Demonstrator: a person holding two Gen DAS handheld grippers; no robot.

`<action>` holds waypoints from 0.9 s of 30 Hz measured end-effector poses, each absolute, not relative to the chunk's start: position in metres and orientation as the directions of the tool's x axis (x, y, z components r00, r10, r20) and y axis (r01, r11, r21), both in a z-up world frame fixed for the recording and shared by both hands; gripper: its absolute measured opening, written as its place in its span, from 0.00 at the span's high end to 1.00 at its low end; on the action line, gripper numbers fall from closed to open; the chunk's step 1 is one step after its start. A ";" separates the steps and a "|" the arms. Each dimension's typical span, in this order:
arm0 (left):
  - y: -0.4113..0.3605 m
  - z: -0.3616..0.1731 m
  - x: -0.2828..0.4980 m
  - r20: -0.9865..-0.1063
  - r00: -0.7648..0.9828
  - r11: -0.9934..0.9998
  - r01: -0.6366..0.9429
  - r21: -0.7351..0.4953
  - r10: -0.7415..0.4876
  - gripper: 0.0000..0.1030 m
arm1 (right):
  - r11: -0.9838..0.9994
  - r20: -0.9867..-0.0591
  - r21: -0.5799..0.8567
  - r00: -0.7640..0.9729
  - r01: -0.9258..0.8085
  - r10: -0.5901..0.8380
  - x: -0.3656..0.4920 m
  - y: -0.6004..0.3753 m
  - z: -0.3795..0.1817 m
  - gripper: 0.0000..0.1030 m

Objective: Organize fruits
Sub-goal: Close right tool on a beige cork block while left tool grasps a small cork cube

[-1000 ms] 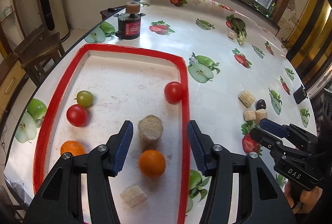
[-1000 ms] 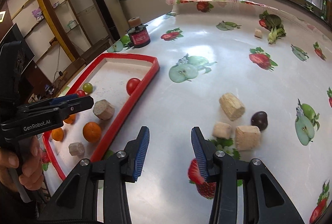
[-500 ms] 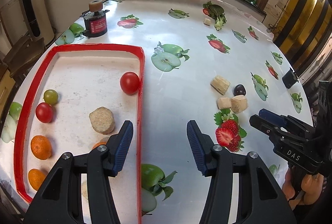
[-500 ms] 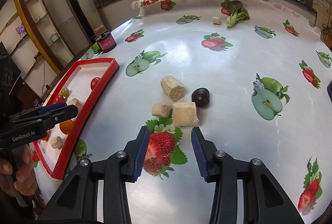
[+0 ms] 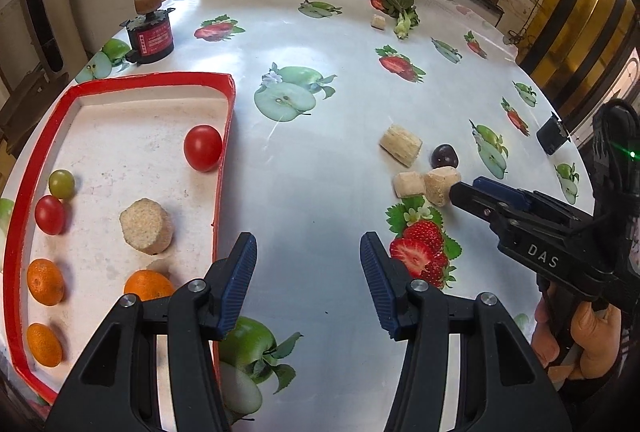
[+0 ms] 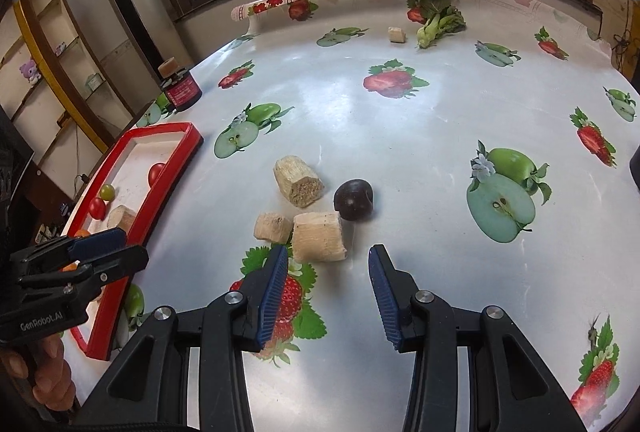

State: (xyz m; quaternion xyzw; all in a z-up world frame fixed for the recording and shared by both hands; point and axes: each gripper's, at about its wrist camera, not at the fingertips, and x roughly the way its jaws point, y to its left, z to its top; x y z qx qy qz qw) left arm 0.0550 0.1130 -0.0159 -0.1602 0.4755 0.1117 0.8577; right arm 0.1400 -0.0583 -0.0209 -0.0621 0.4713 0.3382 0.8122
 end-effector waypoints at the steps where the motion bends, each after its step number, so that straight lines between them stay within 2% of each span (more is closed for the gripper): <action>1: 0.112 -0.017 0.057 -0.853 0.520 0.924 -0.342 -0.169 0.036 0.49 | 0.762 -0.808 0.220 0.323 -0.609 0.492 0.143 -0.055 -0.023 0.57; 6: 0.101 -0.024 0.072 -0.864 0.504 0.934 -0.316 -0.167 0.016 0.49 | 0.748 -0.800 0.270 0.292 -0.606 0.525 0.156 -0.046 -0.035 0.58; 7: 0.097 -0.025 0.077 -0.865 0.501 0.936 -0.309 -0.166 0.011 0.49 | 0.742 -0.798 0.282 0.281 -0.608 0.534 0.156 -0.045 -0.036 0.61; 8: 0.094 -0.027 0.081 -0.867 0.499 0.939 -0.301 -0.165 0.007 0.49 | 0.736 -0.791 0.288 0.282 -0.612 0.543 0.156 -0.047 -0.035 0.71; 11: 0.081 -0.032 0.096 -0.872 0.489 0.947 -0.274 -0.170 -0.015 0.49 | 0.752 -0.786 0.238 0.333 -0.615 0.521 0.151 -0.055 -0.027 0.71; 18: 0.059 -0.048 0.133 -0.879 0.474 0.952 -0.244 -0.183 -0.047 0.50 | 0.778 -0.766 0.235 0.382 -0.582 0.517 0.158 -0.090 -0.013 0.71; 19: 0.058 -0.047 0.135 -0.869 0.493 0.953 -0.243 -0.181 -0.039 0.52 | 0.783 -0.765 0.236 0.387 -0.576 0.515 0.158 -0.094 -0.012 0.71; 20: 0.058 -0.047 0.137 -0.867 0.498 0.954 -0.241 -0.179 -0.037 0.66 | 0.785 -0.764 0.239 0.389 -0.571 0.515 0.159 -0.098 -0.011 0.71; 22: 0.061 -0.047 0.139 -0.865 0.500 0.952 -0.244 -0.186 -0.041 0.78 | 0.789 -0.763 0.244 0.390 -0.563 0.515 0.161 -0.103 -0.010 0.71; 27: 0.072 -0.044 0.130 -0.859 0.509 0.944 -0.258 -0.205 -0.047 0.78 | 0.791 -0.761 0.251 0.392 -0.558 0.517 0.159 -0.107 -0.009 0.71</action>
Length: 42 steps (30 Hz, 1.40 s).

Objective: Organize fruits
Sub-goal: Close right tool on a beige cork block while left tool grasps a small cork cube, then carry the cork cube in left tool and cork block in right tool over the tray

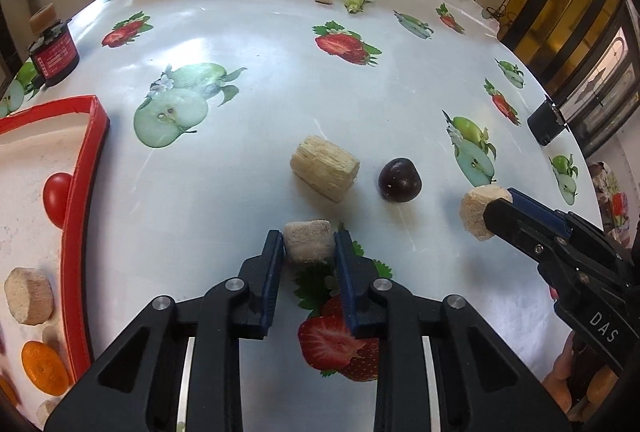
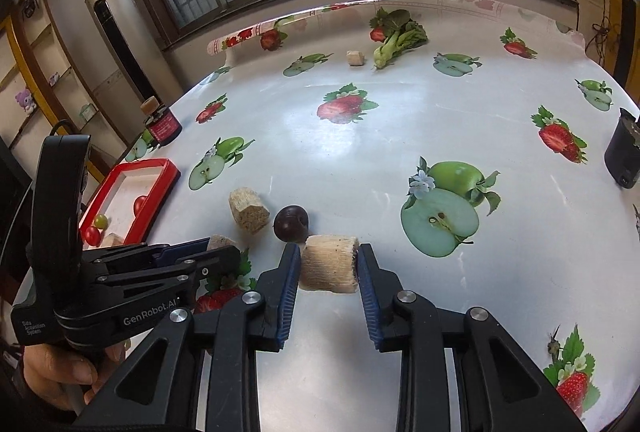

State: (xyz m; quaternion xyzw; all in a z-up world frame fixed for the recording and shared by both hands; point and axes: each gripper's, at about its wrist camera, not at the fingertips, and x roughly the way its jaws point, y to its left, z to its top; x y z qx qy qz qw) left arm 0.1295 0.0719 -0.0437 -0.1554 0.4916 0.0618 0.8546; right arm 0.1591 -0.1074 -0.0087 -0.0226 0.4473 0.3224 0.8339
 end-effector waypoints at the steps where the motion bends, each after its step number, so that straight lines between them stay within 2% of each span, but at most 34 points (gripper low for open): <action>1: 0.074 -0.042 0.126 -0.856 0.515 0.941 -0.263 -0.212 -0.049 0.78 | 0.790 -0.760 0.251 0.392 -0.559 0.519 0.158 -0.107 -0.008 0.71; 15: 0.106 -0.005 0.074 -0.816 0.576 0.933 -0.316 -0.171 0.046 0.77 | 0.736 -0.747 0.246 0.361 -0.631 0.559 0.128 -0.068 0.006 0.71; 42: 0.190 0.005 0.014 -0.797 0.575 0.873 -0.467 -0.138 0.182 0.77 | 0.617 -0.740 0.216 0.285 -0.757 0.609 0.084 0.032 0.023 0.71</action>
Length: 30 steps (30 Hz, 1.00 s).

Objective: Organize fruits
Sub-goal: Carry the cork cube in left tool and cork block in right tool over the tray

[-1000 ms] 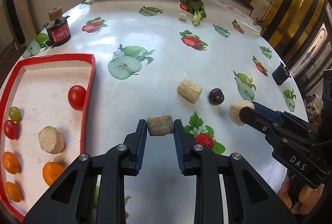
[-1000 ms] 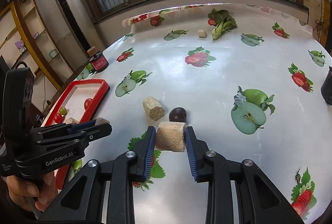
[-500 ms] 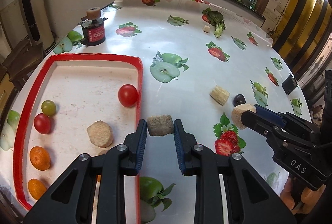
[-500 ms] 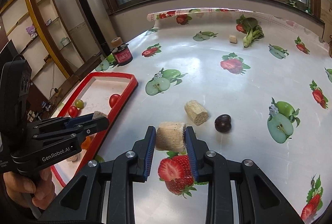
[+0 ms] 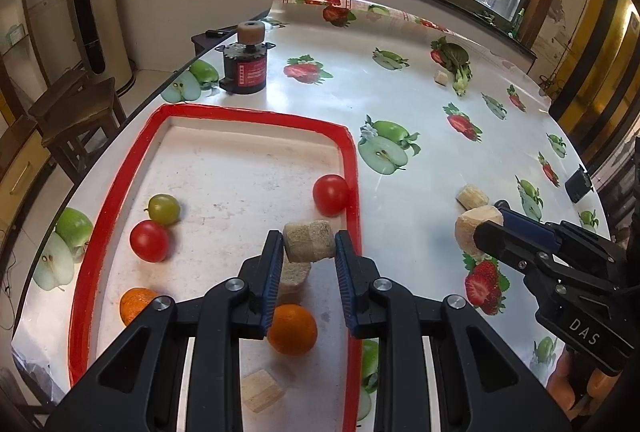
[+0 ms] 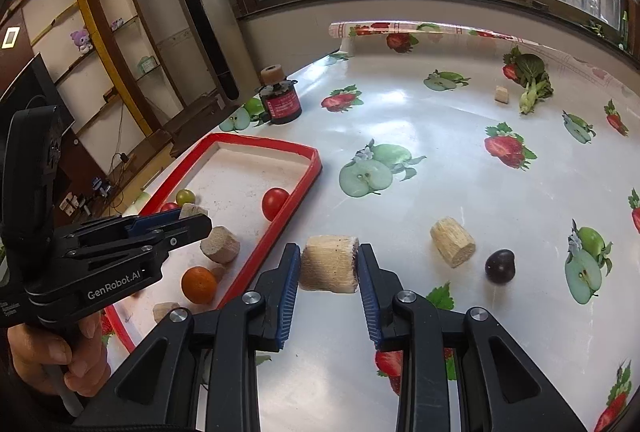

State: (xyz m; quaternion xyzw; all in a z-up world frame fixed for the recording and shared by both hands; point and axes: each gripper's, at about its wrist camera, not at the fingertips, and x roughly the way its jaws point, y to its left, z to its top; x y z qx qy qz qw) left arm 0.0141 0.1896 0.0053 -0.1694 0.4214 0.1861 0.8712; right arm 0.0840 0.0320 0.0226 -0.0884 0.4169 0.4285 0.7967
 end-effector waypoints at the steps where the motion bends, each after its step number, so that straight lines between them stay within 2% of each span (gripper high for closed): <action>1: 0.192 0.005 0.012 -0.798 0.574 0.872 -0.471 -0.137 0.185 0.77 | 0.612 -0.739 0.215 0.283 -0.761 0.611 0.083 0.036 0.023 0.71; 30: 0.276 0.005 0.007 -0.806 0.535 0.815 -0.567 -0.120 0.253 0.77 | 0.537 -0.730 0.266 0.196 -0.801 0.654 0.087 0.128 0.019 0.71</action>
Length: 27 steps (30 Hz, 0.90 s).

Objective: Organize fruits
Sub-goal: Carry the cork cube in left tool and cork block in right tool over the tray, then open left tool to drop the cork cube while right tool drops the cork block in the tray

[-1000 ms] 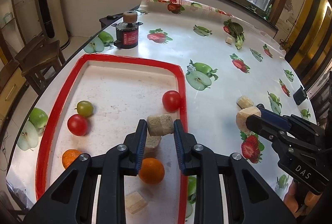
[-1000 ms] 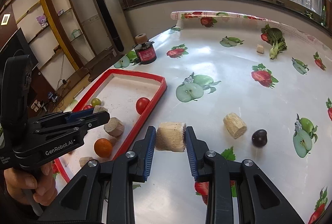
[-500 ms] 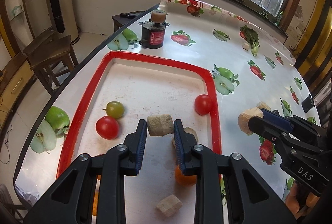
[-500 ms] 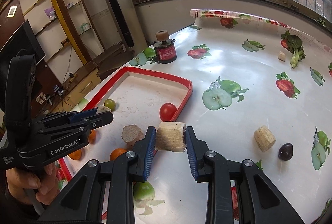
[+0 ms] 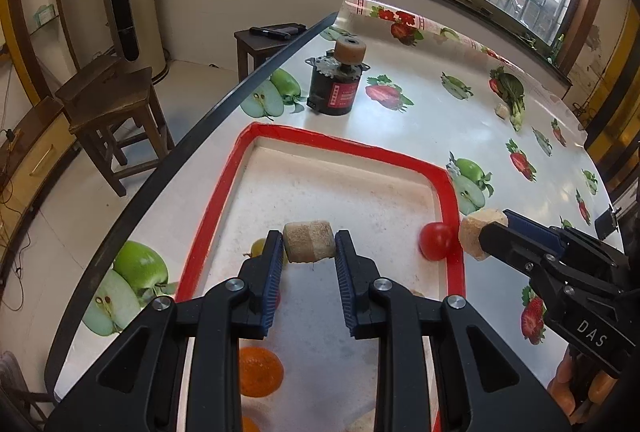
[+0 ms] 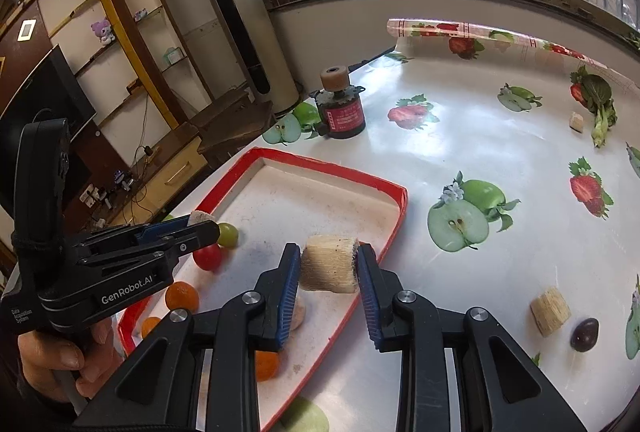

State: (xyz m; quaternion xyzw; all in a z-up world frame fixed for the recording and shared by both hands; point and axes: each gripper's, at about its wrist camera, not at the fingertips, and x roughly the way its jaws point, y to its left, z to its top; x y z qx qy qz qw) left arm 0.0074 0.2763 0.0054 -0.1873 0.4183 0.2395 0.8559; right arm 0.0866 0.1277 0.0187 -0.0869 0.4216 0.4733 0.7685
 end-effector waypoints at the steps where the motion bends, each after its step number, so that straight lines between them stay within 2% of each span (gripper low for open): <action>1: 0.280 0.006 0.008 -0.805 0.535 0.813 -0.569 -0.119 0.256 0.77 | 0.536 -0.730 0.267 0.196 -0.801 0.655 0.088 0.131 0.019 0.71; 10: 0.311 0.001 0.031 -0.817 0.509 0.796 -0.596 -0.109 0.269 0.77 | 0.529 -0.738 0.265 0.183 -0.806 0.649 0.106 0.163 0.012 0.71; 22: 0.330 -0.042 0.054 -0.877 0.429 0.783 -0.613 -0.107 0.217 0.77 | 0.513 -0.799 0.216 0.151 -0.831 0.582 0.117 0.203 -0.029 0.71; 27: 0.330 -0.045 0.055 -0.878 0.418 0.781 -0.619 -0.086 0.235 0.76 | 0.508 -0.798 0.224 0.143 -0.831 0.586 0.119 0.205 -0.035 0.68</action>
